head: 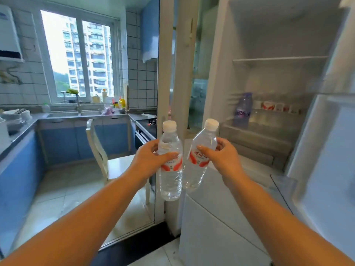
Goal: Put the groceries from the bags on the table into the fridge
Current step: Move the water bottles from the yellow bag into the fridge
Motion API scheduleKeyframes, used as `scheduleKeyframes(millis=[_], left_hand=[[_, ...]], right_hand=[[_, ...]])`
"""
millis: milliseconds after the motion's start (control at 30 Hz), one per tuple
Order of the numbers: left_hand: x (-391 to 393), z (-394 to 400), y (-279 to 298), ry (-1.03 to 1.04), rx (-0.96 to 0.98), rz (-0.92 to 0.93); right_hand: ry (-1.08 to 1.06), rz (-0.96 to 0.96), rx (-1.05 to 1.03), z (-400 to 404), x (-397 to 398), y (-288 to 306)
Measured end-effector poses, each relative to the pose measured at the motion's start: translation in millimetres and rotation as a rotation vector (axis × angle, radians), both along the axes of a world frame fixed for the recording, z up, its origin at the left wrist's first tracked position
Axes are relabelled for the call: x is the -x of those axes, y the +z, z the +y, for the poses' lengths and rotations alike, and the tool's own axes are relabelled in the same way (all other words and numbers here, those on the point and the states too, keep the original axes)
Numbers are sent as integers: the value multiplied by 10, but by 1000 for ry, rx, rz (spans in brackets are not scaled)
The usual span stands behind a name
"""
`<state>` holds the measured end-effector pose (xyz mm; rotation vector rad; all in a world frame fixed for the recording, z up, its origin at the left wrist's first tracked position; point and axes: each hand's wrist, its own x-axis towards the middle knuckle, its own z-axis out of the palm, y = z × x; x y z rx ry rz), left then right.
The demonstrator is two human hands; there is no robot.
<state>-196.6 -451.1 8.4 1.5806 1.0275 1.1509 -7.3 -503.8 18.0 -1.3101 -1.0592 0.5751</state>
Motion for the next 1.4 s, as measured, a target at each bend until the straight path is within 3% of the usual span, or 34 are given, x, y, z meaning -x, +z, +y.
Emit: scheduleKeyframes(millis=[367,633,867,1067,1400], left_hand=[[-1351,2062,389,-473,-99,5],[-2658,2882,703,-752,-115,-31],[-3871,3401,877,-813,-184,-122],[-4823,3784,949,-797,-144,-198],[-5653,4266,683,-768,-116,-243]], right_hand=[[-407,-76,25,1266,-1027,344],[-659,-151,17,1683,-1886,734],[-731,-153,-53,2179,-2896,955],[-717,-169,8,2723,-3781,1067],[-697,-107,8,3205,-4566,775]])
